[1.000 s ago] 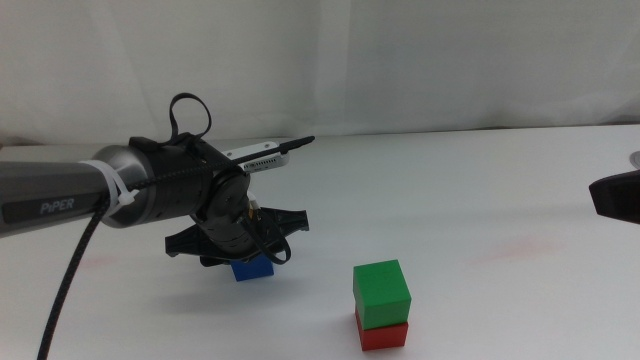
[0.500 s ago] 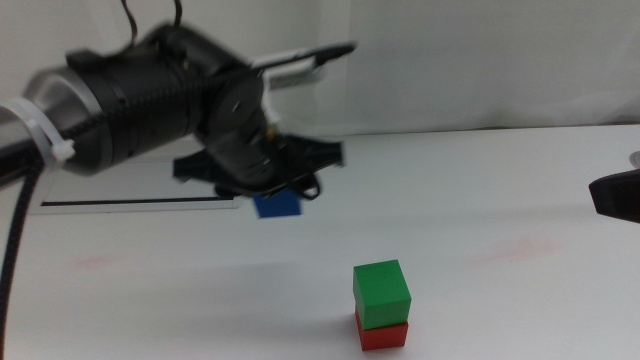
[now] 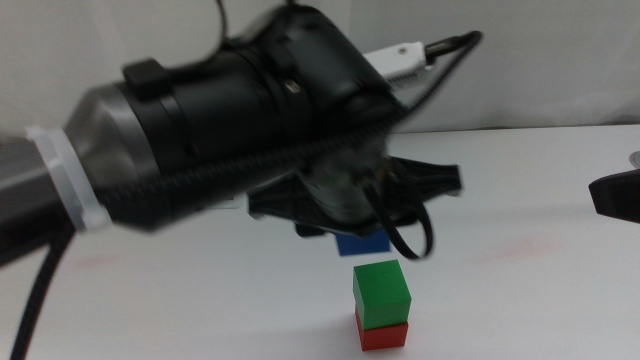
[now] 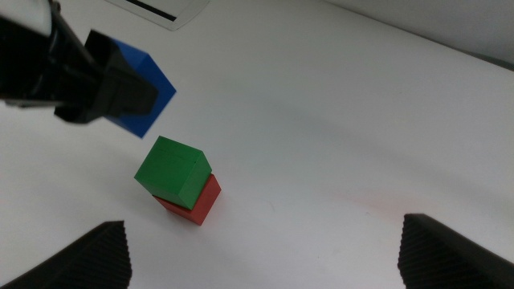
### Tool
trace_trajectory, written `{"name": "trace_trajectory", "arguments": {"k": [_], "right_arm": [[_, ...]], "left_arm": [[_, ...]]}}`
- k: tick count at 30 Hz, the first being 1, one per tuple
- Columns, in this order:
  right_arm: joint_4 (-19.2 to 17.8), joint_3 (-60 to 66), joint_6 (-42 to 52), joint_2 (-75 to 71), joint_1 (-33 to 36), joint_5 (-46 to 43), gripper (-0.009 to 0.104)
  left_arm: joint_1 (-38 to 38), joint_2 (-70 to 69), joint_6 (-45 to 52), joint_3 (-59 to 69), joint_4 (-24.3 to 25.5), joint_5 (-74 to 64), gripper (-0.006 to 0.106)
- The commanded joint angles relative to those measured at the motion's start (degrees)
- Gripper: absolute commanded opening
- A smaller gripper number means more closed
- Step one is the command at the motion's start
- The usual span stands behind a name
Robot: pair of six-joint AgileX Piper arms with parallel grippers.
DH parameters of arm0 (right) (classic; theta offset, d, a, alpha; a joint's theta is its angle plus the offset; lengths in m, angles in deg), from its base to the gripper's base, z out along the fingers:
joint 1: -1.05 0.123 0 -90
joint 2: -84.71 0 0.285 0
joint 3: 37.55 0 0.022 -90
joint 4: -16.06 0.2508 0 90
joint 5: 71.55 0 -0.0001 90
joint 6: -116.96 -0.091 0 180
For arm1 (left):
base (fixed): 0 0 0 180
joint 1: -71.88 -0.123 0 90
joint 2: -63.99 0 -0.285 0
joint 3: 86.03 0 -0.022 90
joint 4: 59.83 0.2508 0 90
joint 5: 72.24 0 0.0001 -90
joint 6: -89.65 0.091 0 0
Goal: Stack red cubes first, then green, then blue cubes in a specific spot.
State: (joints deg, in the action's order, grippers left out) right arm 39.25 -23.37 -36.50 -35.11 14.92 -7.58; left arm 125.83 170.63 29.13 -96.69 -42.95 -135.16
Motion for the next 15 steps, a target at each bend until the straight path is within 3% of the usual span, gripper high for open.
{"name": "trace_trajectory", "arguments": {"k": [1, 15], "right_arm": [[0.5, 0.2, 0.3, -0.2, 0.0, 0.0, 0.088], [0.5, 0.2, 0.3, -0.2, 0.0, 1.1, 0.088]], "left_arm": [[2.6, -0.1, -7.0, -0.4, 2.2, -0.6, -0.003], [5.5, 4.3, -13.1, -0.4, 1.1, -1.7, -0.003]]}}
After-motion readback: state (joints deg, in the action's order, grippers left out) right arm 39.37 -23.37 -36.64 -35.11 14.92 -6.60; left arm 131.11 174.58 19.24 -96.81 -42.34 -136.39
